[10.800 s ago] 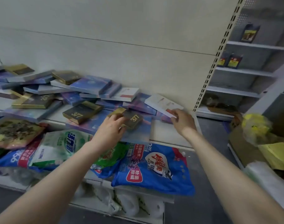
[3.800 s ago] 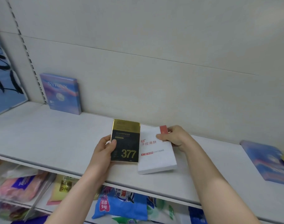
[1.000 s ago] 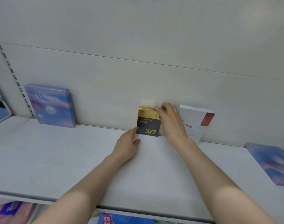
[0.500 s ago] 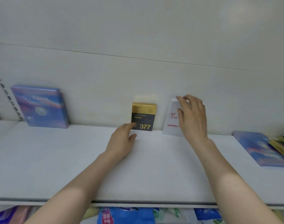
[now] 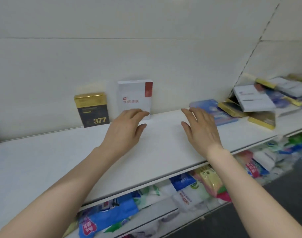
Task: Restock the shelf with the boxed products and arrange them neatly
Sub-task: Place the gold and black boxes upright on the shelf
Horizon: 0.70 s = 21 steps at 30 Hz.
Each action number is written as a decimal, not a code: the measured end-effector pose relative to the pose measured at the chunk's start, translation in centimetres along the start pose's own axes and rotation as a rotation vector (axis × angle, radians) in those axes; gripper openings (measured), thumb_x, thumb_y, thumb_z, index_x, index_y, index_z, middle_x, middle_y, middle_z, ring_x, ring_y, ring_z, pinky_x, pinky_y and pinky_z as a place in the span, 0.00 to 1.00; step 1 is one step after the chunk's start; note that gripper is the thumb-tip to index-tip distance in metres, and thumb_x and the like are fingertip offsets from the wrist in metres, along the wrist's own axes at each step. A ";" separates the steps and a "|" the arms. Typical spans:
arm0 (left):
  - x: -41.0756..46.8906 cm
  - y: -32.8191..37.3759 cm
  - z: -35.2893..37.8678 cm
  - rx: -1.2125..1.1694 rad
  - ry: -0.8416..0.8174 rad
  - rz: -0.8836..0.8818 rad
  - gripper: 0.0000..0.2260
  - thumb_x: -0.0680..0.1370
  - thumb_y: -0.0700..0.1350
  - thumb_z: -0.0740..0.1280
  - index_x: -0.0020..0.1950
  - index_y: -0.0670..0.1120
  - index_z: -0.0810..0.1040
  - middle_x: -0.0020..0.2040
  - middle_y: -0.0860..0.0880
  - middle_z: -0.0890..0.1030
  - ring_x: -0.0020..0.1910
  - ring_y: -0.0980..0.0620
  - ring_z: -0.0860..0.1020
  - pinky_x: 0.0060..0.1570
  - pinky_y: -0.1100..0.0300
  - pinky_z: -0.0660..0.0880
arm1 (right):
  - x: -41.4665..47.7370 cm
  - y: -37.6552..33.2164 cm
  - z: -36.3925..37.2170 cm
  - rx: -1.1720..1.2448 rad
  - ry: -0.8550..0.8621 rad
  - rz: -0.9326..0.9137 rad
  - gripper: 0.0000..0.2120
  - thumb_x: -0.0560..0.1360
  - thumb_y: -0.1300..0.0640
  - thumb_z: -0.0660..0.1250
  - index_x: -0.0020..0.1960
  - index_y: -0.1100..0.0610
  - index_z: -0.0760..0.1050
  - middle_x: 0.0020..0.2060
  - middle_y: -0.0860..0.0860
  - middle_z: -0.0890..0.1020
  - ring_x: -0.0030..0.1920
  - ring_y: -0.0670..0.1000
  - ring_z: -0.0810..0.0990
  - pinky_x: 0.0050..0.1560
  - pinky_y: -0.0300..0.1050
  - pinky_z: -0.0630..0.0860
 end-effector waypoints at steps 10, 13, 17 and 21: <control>8.6 13.8 12.8 -0.095 -0.180 0.027 0.21 0.79 0.49 0.64 0.71 0.48 0.69 0.67 0.47 0.73 0.62 0.44 0.73 0.57 0.49 0.74 | -6.0 21.5 -0.3 0.113 -0.200 0.269 0.28 0.79 0.45 0.54 0.69 0.64 0.71 0.61 0.64 0.77 0.57 0.66 0.77 0.56 0.58 0.76; 12.7 16.9 18.0 -0.077 -0.264 -0.004 0.23 0.79 0.50 0.64 0.73 0.47 0.67 0.70 0.46 0.71 0.65 0.42 0.72 0.61 0.49 0.71 | -5.6 27.5 -0.1 0.081 -0.229 0.277 0.25 0.79 0.49 0.59 0.69 0.64 0.70 0.61 0.63 0.76 0.58 0.66 0.77 0.57 0.58 0.75; 15.8 18.5 23.9 0.015 -0.412 -0.032 0.26 0.80 0.54 0.60 0.76 0.45 0.61 0.73 0.44 0.67 0.71 0.42 0.65 0.68 0.52 0.63 | -4.0 32.7 -0.1 0.042 -0.189 0.313 0.24 0.77 0.56 0.67 0.71 0.62 0.69 0.63 0.62 0.74 0.61 0.66 0.73 0.60 0.59 0.72; 15.4 17.8 25.7 0.088 -0.469 -0.050 0.28 0.80 0.60 0.53 0.75 0.48 0.64 0.75 0.46 0.65 0.73 0.43 0.63 0.71 0.52 0.61 | -1.9 36.6 0.6 0.038 -0.227 0.473 0.25 0.80 0.50 0.61 0.75 0.56 0.63 0.71 0.60 0.67 0.69 0.62 0.66 0.67 0.59 0.68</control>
Point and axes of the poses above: each hand's wrist, its own x-axis towards the middle knuckle, its own z-axis out of the palm, y = z × x, the point moved 7 cm from there along x, towards the middle knuckle
